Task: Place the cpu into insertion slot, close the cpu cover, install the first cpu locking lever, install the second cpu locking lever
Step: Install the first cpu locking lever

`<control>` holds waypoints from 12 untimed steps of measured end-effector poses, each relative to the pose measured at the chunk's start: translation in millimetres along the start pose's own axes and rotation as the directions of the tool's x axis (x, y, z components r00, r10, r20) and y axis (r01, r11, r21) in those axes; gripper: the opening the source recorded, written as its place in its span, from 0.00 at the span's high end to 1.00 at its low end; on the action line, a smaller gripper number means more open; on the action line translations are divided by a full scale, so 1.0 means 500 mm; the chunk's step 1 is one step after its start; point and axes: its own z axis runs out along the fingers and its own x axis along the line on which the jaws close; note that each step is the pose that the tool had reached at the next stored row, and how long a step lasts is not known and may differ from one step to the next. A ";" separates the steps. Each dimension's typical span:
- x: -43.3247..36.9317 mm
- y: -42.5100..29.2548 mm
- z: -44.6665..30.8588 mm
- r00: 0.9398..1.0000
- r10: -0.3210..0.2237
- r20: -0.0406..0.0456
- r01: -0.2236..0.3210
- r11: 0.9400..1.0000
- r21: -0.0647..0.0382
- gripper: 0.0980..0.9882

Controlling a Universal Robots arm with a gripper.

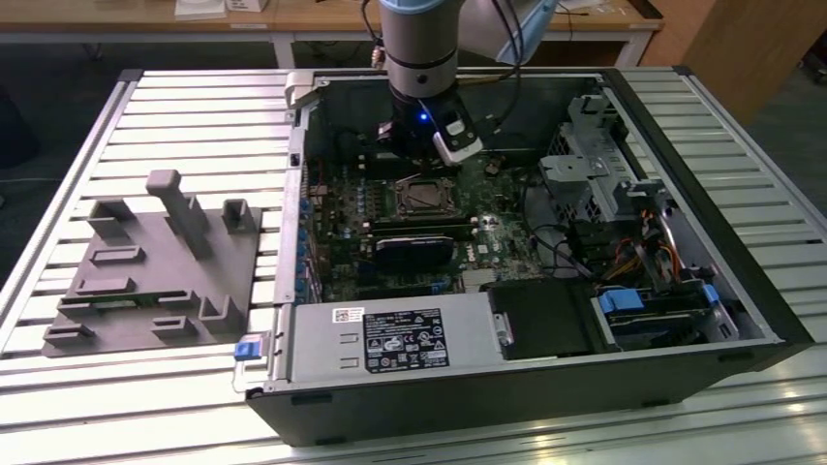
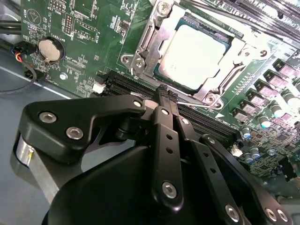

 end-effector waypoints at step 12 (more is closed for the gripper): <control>0.003 0.009 0.008 1.000 0.007 0.005 -0.007 1.000 0.012 0.99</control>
